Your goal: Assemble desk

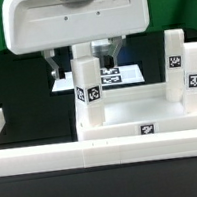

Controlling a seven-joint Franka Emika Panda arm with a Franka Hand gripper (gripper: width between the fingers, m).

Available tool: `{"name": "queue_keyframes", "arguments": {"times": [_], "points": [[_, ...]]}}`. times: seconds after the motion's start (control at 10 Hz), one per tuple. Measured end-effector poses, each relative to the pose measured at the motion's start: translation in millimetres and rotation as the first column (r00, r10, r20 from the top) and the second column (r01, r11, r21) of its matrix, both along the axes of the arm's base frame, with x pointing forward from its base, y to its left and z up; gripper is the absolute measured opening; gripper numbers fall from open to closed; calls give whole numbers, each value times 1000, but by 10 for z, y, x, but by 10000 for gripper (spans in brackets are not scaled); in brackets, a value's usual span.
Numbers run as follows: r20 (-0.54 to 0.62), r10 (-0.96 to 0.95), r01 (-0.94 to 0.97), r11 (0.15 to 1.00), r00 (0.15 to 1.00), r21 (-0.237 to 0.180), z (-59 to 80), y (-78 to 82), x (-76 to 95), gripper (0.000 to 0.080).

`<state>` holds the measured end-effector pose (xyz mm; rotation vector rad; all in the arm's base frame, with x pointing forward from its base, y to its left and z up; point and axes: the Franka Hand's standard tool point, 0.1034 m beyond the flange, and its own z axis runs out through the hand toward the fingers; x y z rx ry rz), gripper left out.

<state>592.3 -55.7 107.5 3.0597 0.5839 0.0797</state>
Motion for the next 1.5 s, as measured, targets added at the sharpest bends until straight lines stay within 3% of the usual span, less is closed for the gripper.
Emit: {"name": "queue_keyframes", "arguments": {"times": [0.1, 0.4, 0.7, 1.0, 1.2, 1.5], "points": [[0, -1, 1, 1000, 1000, 0, 0, 0, 0, 649], [0, -3, 3, 1000, 1000, 0, 3, -1, 1, 288], [0, -25, 25, 1000, 1000, 2, 2, -1, 0, 288], [-2, -278, 278, 960, 961, 21, -1, -13, -10, 288], [-4, -420, 420, 907, 908, 30, -2, -12, -12, 289], [-7, -648, 647, 761, 762, 41, 5, -52, -13, 290]]}}
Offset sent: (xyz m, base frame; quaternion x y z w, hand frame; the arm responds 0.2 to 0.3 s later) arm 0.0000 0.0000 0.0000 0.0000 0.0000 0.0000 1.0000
